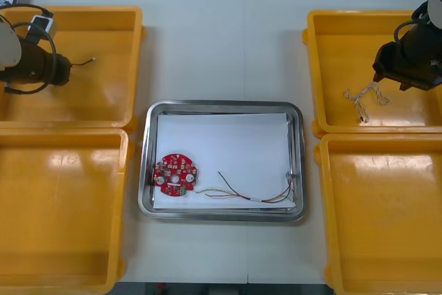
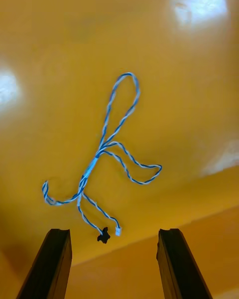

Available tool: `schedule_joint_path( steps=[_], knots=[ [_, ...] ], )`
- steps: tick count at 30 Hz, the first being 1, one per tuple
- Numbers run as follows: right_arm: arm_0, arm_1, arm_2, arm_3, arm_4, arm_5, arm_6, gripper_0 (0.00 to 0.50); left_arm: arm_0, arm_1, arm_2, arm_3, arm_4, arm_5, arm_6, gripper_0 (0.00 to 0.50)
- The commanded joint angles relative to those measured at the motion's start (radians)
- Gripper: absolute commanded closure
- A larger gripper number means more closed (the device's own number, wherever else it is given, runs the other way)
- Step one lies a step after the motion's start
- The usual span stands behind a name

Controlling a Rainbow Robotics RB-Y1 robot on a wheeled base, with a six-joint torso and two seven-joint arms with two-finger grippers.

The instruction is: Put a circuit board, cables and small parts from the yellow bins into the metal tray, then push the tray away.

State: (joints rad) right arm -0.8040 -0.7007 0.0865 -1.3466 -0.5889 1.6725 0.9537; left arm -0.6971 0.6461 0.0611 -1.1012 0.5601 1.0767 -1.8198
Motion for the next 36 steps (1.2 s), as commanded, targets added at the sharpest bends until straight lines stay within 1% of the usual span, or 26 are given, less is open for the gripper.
schedule_joint_path(
  steps=[1,5,8,12,16,20,26,36],
  knots=[
    [-0.095,0.030,-0.031,0.073,0.049,-0.007,-0.081,0.000,-0.027,-0.008,-0.023,-0.009,-0.017,-0.018,0.066,0.500],
    [-0.119,0.053,-0.033,0.116,0.087,-0.007,-0.148,0.000,-0.024,-0.006,-0.023,-0.009,-0.019,-0.018,0.066,0.500],
    [-0.127,0.082,-0.057,0.133,0.120,-0.007,-0.205,0.000,-0.022,-0.006,-0.023,-0.009,-0.012,-0.017,0.068,0.500],
    [-0.127,0.107,-0.079,0.150,0.136,-0.008,-0.248,0.000,-0.024,-0.006,-0.009,-0.017,0.000,-0.003,0.068,0.500],
    [-0.129,0.136,-0.117,0.188,0.136,-0.037,-0.303,0.000,-0.024,-0.006,0.029,-0.077,-0.003,0.088,0.070,0.500],
    [-0.136,0.156,-0.139,0.239,0.149,-0.071,-0.316,0.000,-0.024,-0.003,0.068,-0.137,-0.008,0.175,0.068,0.500],
    [-0.146,0.175,-0.162,0.291,0.167,-0.100,-0.319,0.000,-0.024,0.006,0.089,-0.198,-0.002,0.249,0.070,0.500],
    [-0.149,0.199,-0.165,0.339,0.179,-0.126,-0.309,0.000,-0.024,0.006,0.149,-0.304,0.004,0.371,0.076,0.500]
  ],
)
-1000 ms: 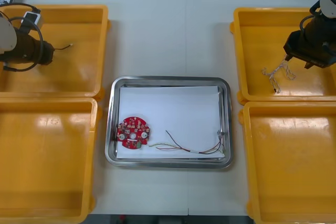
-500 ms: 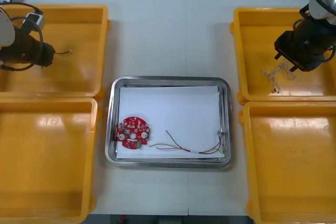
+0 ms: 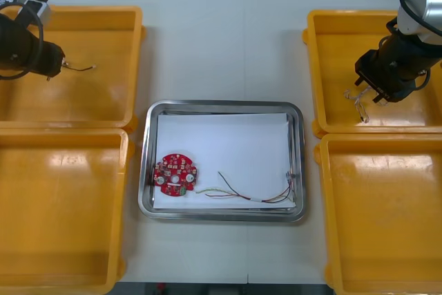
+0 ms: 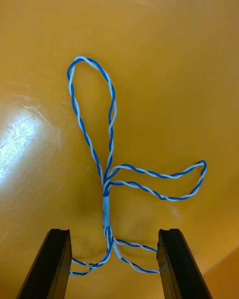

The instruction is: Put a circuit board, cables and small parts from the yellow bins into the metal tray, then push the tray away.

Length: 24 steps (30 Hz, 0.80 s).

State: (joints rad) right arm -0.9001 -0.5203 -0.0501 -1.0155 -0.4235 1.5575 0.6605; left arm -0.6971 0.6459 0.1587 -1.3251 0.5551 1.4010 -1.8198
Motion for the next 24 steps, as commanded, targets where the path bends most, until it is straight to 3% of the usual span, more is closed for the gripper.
schedule_joint_path(
  steps=[1,13,24],
  knots=[
    [-0.052,0.020,-0.028,0.008,0.015,-0.011,-0.016,0.000,-0.024,0.006,0.053,-0.091,0.009,0.056,0.077,0.500],
    [-0.052,0.043,-0.025,0.052,0.022,-0.050,-0.013,0.000,-0.024,0.006,0.062,-0.275,0.022,0.299,0.192,0.500],
    [-0.052,0.045,-0.019,0.068,0.035,-0.086,-0.007,0.000,-0.022,-0.029,-0.033,-0.497,0.060,0.498,0.395,0.500]
  ],
)
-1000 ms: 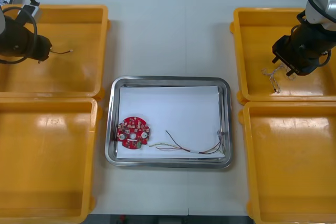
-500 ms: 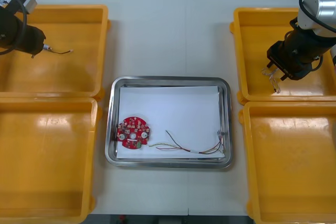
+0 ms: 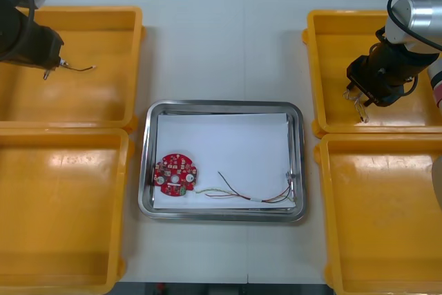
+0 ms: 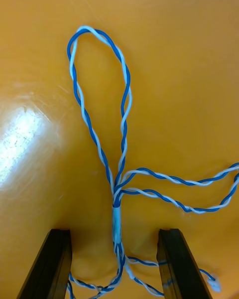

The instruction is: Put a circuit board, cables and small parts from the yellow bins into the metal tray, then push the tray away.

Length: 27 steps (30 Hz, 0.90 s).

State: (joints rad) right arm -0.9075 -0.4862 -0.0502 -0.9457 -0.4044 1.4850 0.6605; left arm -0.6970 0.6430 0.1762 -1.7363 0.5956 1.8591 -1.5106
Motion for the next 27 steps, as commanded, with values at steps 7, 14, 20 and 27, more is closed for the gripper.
schedule_joint_path(
  steps=[7,14,20,27],
  knots=[
    [-0.045,0.012,-0.014,-0.002,0.022,-0.017,-0.006,0.000,-0.022,-0.052,-0.182,-0.183,0.043,0.061,0.257,0.500],
    [-0.044,0.011,-0.003,-0.002,0.018,-0.017,-0.006,0.317,-0.022,-0.068,-0.282,-0.315,0.072,0.061,0.429,0.500],
    [-0.044,0.011,-0.002,-0.002,0.015,-0.011,-0.002,0.500,-0.006,-0.066,-0.369,-0.451,0.110,0.061,0.624,0.500],
    [-0.062,-0.002,-0.002,-0.002,0.013,0.000,0.070,0.500,0.040,-0.062,-0.449,-0.597,0.113,0.061,0.770,0.500]
  ],
)
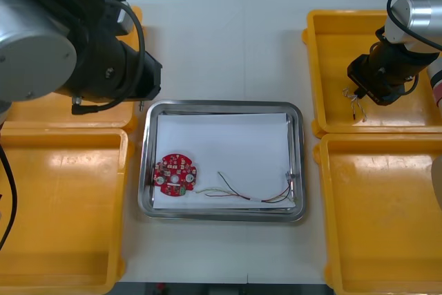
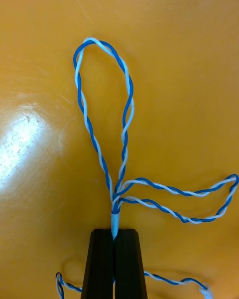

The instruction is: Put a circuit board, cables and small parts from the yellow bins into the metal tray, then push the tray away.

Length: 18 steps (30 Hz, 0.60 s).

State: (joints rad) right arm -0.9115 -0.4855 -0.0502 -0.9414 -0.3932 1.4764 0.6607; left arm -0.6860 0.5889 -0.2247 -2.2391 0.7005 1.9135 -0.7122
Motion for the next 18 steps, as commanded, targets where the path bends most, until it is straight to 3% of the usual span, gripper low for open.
schedule_joint_path(
  steps=[1,8,18],
  knots=[
    [-0.060,-0.004,-0.002,-0.007,0.004,0.010,0.074,0.500,0.029,-0.006,-0.054,-0.097,0.007,0.006,-0.024,0.500],
    [-0.078,-0.039,-0.008,-0.093,0.004,0.096,0.201,0.500,0.051,0.000,-0.200,-0.197,-0.090,0.006,0.089,0.500],
    [-0.078,-0.068,-0.027,-0.257,0.000,0.249,0.346,0.500,0.102,-0.026,-0.312,-0.220,-0.240,0.006,0.099,0.500]
  ],
)
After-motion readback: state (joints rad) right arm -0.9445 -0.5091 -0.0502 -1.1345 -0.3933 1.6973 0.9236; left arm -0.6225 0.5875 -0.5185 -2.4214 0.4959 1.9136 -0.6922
